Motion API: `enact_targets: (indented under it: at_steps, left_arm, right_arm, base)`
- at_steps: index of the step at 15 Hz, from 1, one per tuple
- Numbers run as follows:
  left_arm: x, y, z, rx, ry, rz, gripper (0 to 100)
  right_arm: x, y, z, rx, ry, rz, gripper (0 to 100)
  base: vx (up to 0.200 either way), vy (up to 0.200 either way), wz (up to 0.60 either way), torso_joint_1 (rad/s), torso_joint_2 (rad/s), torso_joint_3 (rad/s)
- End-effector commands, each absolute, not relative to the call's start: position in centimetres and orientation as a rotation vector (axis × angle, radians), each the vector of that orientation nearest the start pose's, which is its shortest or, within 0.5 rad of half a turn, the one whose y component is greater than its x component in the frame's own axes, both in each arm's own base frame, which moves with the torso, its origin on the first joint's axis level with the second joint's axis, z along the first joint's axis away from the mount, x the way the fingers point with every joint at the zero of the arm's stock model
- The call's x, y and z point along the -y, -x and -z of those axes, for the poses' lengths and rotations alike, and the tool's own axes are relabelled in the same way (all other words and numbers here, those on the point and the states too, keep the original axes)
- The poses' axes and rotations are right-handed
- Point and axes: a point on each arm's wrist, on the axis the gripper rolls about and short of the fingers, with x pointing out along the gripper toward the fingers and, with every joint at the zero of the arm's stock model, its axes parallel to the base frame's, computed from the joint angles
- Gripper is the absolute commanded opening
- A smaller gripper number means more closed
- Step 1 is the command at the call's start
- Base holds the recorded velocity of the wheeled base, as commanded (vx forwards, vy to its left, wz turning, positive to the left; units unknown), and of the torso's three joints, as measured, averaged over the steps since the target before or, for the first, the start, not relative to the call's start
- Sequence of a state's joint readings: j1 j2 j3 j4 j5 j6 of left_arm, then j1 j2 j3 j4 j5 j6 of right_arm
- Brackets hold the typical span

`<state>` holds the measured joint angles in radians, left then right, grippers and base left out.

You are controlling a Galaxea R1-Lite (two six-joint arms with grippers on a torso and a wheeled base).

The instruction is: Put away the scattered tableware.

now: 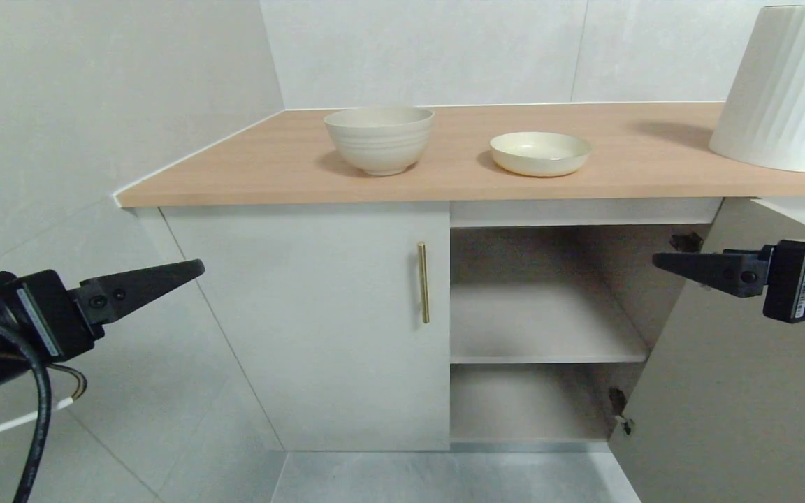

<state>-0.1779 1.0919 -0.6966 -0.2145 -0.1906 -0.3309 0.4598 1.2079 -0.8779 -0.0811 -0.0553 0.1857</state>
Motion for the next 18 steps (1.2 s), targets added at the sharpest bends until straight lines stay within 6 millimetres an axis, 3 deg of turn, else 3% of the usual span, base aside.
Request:
enact_targets:
  at_steps: [1, 5, 8, 18]
  left_arm:
    - [3.1, -15.0, -25.0, -0.244, 0.328, 0.333, 100]
    - [3.1, -15.0, -25.1, -0.236, 0.327, 0.328, 100]
    - [3.1, -14.8, -25.2, -0.223, 0.326, 0.312, 100]
    - [3.1, -15.0, -25.2, -0.228, 0.327, 0.308, 100]
  right_arm:
    - [-8.1, -16.3, -27.0, -0.279, -0.118, -0.388, 100]
    - [-7.9, -15.8, -27.1, -0.269, -0.121, -0.401, 100]
    - [-8.0, -14.8, -26.6, -0.263, -0.111, -0.437, 100]
    - [-8.0, -14.8, -25.7, -0.171, -0.064, -0.453, 100]
  base:
    - [0.2, 0.0, 0.0, 0.012, 0.0, 0.002]
    - [0.2, 0.0, 0.0, 0.002, 0.0, 0.006]
    - [0.0, 0.0, 0.0, 0.0, 0.0, 0.0]
    - [0.0, 0.0, 0.0, 0.006, -0.04, -0.027]
